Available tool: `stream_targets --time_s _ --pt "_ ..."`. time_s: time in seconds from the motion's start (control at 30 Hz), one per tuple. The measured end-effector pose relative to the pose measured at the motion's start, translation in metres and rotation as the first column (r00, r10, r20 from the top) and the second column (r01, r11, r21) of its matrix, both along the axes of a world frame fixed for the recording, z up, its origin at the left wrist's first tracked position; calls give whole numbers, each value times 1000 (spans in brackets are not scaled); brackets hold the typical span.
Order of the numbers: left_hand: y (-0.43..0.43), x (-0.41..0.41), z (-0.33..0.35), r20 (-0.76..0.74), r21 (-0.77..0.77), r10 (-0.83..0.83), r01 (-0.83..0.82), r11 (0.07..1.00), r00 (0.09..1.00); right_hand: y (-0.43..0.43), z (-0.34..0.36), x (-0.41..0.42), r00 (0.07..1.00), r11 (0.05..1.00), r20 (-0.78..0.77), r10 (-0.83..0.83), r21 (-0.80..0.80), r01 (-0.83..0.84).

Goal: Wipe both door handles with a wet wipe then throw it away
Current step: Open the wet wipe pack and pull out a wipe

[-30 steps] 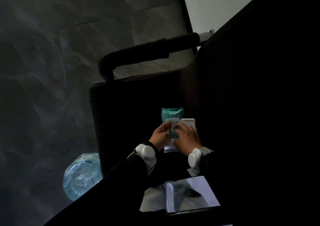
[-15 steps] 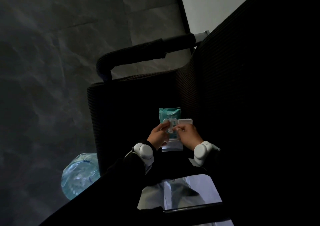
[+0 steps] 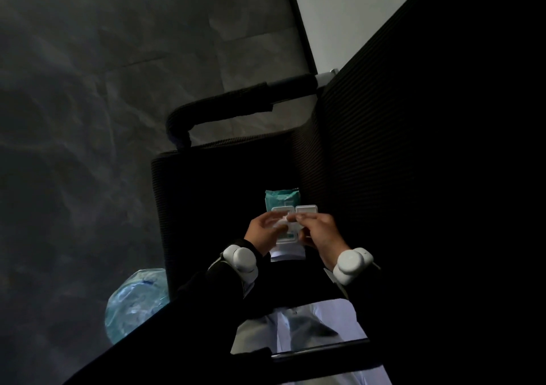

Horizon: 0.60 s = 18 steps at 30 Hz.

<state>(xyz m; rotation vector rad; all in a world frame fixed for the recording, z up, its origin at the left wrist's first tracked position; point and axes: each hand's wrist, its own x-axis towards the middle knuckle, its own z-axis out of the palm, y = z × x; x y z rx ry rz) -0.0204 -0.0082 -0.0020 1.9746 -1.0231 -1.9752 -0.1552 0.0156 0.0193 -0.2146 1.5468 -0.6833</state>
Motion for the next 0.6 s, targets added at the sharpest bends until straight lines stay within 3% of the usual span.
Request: stream_targets --time_s 0.2,0.47,0.6 --pt "-3 0 25 12 -107 90 -88 990 996 -11 31 -1 994 999 98 -38 -35 41" --pt "-32 3 111 -116 -63 378 -387 920 918 -34 100 5 993 971 -110 50 -227 -74" --pt "-51 -2 171 -193 -91 389 -411 907 901 -47 146 6 997 970 -77 -10 -242 -9"
